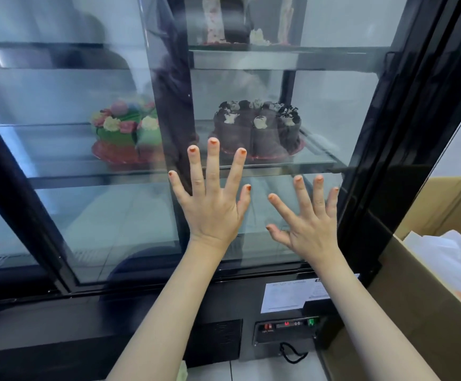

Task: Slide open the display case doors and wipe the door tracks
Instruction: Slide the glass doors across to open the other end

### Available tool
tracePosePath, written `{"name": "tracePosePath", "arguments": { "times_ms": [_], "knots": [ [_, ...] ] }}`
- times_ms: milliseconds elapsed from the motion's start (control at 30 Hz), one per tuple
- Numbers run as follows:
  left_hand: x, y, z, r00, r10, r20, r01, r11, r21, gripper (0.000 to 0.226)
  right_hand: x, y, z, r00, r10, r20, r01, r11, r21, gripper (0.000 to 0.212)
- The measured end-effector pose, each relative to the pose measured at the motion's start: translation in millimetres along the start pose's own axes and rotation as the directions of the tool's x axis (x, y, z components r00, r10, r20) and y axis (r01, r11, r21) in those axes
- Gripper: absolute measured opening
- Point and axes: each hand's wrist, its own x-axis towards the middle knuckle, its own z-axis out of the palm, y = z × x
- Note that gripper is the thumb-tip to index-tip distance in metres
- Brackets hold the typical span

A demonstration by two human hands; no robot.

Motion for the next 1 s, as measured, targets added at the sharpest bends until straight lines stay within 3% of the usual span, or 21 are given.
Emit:
{"name": "tracePosePath", "arguments": {
  "times_ms": [367, 600, 700, 800, 867, 1000],
  "knots": [
    [0, 10, 2, 1.0, 0.009, 0.001, -0.009, 1.0, -0.005, 0.063, -6, 11, -2, 1.0, -0.005, 0.014, 0.005, 1.0, 0.016, 0.07],
    [2, 7, -5, 0.999, 0.041, 0.024, -0.041, 0.999, 0.03, 0.053, -7, 10, -2, 1.0, 0.004, 0.013, -0.005, 0.999, 0.049, 0.07],
    [5, -7, -16, 0.993, 0.115, -0.013, -0.116, 0.993, -0.012, 0.044, -6, 7, -4, 1.0, 0.025, 0.015, -0.026, 0.997, 0.067, 0.068],
    [-2, -36, -27, 0.977, 0.208, -0.045, -0.212, 0.964, -0.159, 0.037, -4, 0, -7, 0.998, 0.063, 0.018, -0.065, 0.995, 0.076, 0.065],
    [-18, -59, -36, 0.985, 0.171, -0.015, -0.17, 0.956, -0.238, 0.038, -2, -8, -9, 0.994, 0.11, 0.012, -0.11, 0.991, 0.069, 0.06],
    [-56, -100, -56, 0.989, 0.092, 0.117, -0.068, 0.979, -0.192, 0.038, 8, -32, -17, 0.969, 0.245, -0.032, -0.242, 0.967, 0.075, 0.04]
  ]
}}
